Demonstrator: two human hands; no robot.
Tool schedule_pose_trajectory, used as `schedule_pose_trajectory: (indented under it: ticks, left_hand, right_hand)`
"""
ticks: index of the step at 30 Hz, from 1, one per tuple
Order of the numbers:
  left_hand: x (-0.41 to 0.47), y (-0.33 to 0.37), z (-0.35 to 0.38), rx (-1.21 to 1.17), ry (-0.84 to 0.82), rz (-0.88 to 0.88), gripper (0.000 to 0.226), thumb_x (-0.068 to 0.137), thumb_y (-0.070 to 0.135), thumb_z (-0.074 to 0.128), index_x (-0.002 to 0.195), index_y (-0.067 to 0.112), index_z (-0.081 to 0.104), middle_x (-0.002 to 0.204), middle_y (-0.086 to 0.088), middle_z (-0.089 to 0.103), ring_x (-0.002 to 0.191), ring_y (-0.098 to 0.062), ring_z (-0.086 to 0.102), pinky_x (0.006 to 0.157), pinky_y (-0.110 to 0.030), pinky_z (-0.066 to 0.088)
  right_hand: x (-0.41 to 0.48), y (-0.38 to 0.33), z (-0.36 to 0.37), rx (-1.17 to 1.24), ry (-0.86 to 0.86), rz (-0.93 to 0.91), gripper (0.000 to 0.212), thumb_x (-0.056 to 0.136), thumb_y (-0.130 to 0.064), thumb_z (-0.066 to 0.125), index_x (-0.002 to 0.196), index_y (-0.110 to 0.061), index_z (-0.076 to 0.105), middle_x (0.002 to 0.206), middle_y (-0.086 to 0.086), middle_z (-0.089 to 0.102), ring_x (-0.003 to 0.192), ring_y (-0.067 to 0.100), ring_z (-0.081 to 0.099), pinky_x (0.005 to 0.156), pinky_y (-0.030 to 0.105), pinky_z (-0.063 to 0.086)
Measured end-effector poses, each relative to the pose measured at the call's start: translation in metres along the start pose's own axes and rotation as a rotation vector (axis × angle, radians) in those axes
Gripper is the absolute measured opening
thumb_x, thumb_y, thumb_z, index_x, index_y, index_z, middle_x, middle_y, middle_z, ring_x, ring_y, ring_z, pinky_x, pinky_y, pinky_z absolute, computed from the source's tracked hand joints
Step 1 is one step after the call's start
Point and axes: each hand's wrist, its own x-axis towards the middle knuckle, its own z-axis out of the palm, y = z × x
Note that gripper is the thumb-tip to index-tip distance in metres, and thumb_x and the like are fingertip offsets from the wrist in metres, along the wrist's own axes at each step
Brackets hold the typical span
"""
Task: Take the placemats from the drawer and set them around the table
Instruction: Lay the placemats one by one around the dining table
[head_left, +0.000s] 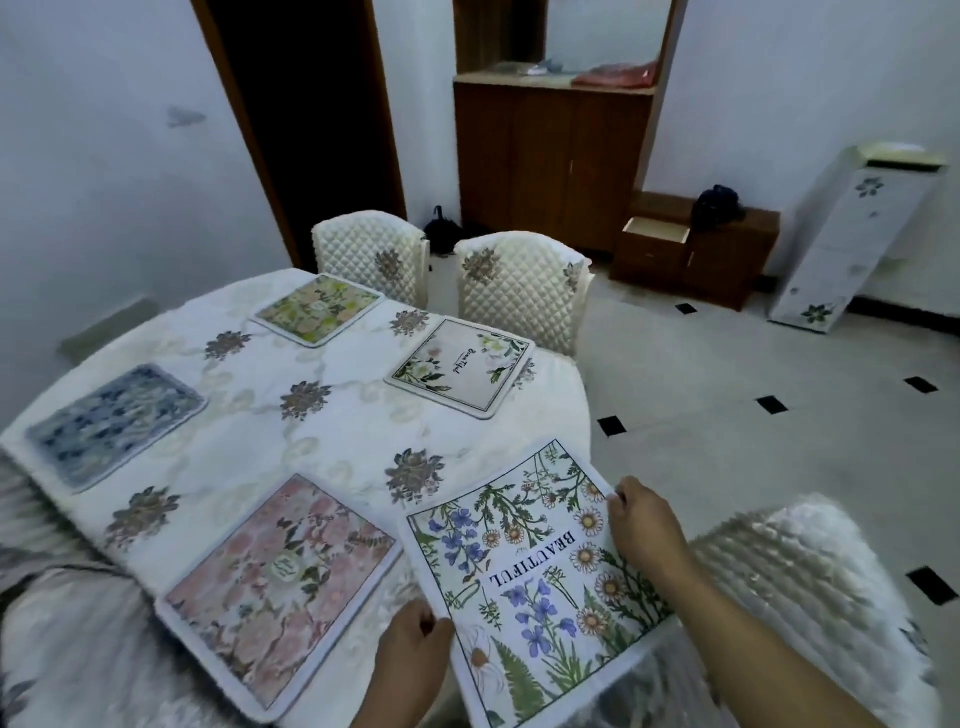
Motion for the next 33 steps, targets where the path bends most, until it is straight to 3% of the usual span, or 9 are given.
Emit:
schedule_pose_trajectory:
  ticks: [8,14,17,21,25,27,29,33]
  left_hand:
    - [0.029,0.008,0.030,-0.096,0.129,0.070,0.034,0.096,0.021,0.053,0.066,0.017,0.037,0.062,-0.001,0.039,0.057,-0.016,0.038,0.056,-0.034,0.028]
    - [0.025,0.018,0.059,-0.073,0.201,0.022,0.033,0.094,0.024,0.052,0.068,0.017,0.033,0.063,-0.001,0.036,0.056,-0.013,0.035,0.054,-0.032,0.027]
    - [0.021,0.026,0.083,-0.111,0.273,-0.022,0.032,0.093,0.025,0.055,0.067,0.019,0.037,0.060,0.001,0.042,0.053,-0.007,0.038,0.053,-0.029,0.031]
    - [0.010,0.047,0.125,-0.092,0.359,-0.092,0.030,0.095,0.024,0.054,0.069,0.018,0.041,0.062,0.002,0.046,0.057,-0.011,0.043,0.053,-0.031,0.031]
    - [-0.015,0.077,0.171,-0.196,0.503,-0.142,0.026,0.094,0.023,0.054,0.069,0.019,0.050,0.054,0.004,0.059,0.048,0.000,0.056,0.038,-0.013,0.034]
    - [-0.026,0.089,0.187,-0.259,0.548,-0.146,0.025,0.094,0.024,0.053,0.070,0.021,0.051,0.055,0.015,0.065,0.047,0.006,0.057,0.037,-0.009,0.036]
    - [-0.034,0.096,0.197,-0.266,0.561,-0.140,0.024,0.095,0.024,0.053,0.070,0.023,0.051,0.058,0.020,0.065,0.049,0.007,0.057,0.039,-0.010,0.037]
    - [-0.033,0.103,0.191,-0.218,0.660,-0.189,0.023,0.094,0.029,0.052,0.071,0.024,0.050,0.066,0.006,0.061,0.055,-0.001,0.054,0.047,-0.022,0.038]
  right_hand:
    - [0.041,-0.004,0.000,-0.020,-0.087,-0.069,0.021,0.101,-0.024,0.043,0.081,-0.019,0.047,0.071,-0.001,0.056,0.063,0.014,0.054,0.048,0.027,0.033]
    - [0.081,0.006,0.000,0.036,-0.140,-0.124,0.026,0.099,-0.026,0.047,0.073,-0.030,0.043,0.069,-0.008,0.056,0.063,0.007,0.052,0.048,0.023,0.032]
    - [0.106,0.020,-0.004,0.056,-0.180,-0.220,0.017,0.098,-0.025,0.048,0.083,-0.020,0.054,0.077,-0.001,0.062,0.066,0.012,0.056,0.050,0.023,0.036]
    - [0.133,0.042,-0.018,0.088,-0.258,-0.333,0.019,0.099,-0.022,0.049,0.082,-0.015,0.054,0.075,0.003,0.061,0.067,0.018,0.058,0.054,0.029,0.039]
    - [0.161,0.064,-0.043,0.060,-0.332,-0.460,0.023,0.099,-0.020,0.049,0.076,-0.019,0.047,0.066,-0.005,0.052,0.059,0.008,0.049,0.048,0.023,0.031]
    - [0.170,0.069,-0.052,0.009,-0.365,-0.512,0.022,0.098,-0.021,0.049,0.077,-0.019,0.047,0.064,-0.007,0.049,0.058,0.005,0.045,0.047,0.023,0.027]
    - [0.177,0.070,-0.054,-0.008,-0.398,-0.533,0.023,0.098,-0.021,0.049,0.075,-0.020,0.045,0.063,-0.006,0.049,0.057,0.006,0.044,0.047,0.024,0.025]
    - [0.187,0.059,-0.050,-0.003,-0.459,-0.571,0.023,0.097,-0.022,0.049,0.076,-0.014,0.049,0.067,0.003,0.056,0.061,0.016,0.051,0.048,0.027,0.029]
